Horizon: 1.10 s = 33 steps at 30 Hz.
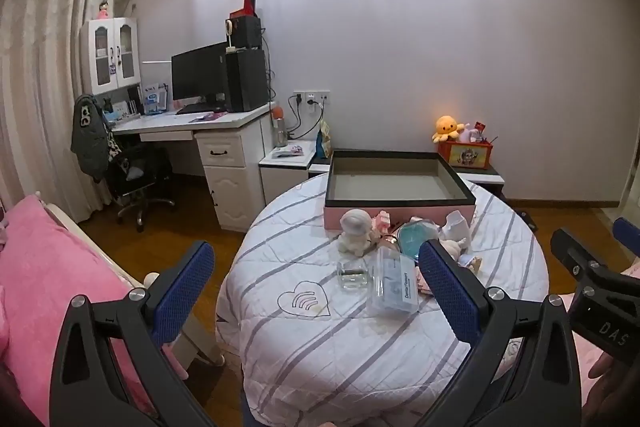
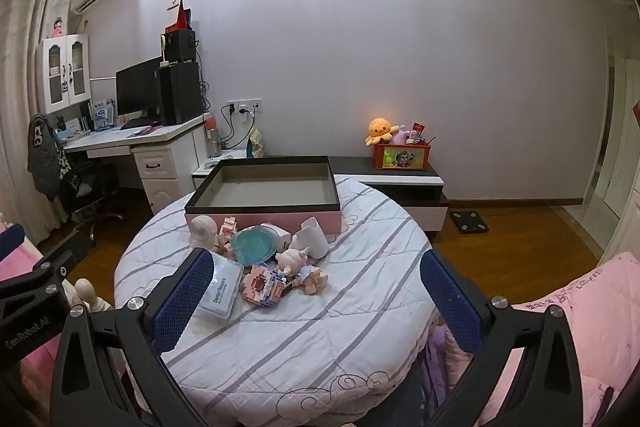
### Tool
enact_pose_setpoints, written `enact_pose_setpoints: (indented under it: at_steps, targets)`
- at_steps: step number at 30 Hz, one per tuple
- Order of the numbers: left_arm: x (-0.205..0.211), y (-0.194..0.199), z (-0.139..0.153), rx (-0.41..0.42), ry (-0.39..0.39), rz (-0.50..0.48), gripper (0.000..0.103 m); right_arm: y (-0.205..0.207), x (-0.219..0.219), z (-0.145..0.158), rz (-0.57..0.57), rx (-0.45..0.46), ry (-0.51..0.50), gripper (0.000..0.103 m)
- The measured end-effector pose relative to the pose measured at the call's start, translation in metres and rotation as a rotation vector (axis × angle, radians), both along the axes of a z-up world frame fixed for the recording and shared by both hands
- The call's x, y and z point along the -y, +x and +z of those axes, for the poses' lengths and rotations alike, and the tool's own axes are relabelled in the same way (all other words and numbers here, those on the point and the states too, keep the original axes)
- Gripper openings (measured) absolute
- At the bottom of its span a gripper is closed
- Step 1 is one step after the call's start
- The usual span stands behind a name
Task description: Organize rigid objects
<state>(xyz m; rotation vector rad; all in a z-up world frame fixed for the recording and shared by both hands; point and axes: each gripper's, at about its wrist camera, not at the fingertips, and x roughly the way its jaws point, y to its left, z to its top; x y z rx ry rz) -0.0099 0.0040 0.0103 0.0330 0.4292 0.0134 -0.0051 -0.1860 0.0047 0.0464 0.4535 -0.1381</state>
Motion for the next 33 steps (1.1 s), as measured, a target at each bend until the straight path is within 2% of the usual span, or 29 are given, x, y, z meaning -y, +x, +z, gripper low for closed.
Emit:
enact_pose_setpoints:
  at_steps: [33]
  targets:
    - [-0.007, -0.013, 0.009, 0.062, -0.008, 0.014, 0.103, -0.004, -0.008, 0.01, 0.013, 0.028, -0.016, 0.103]
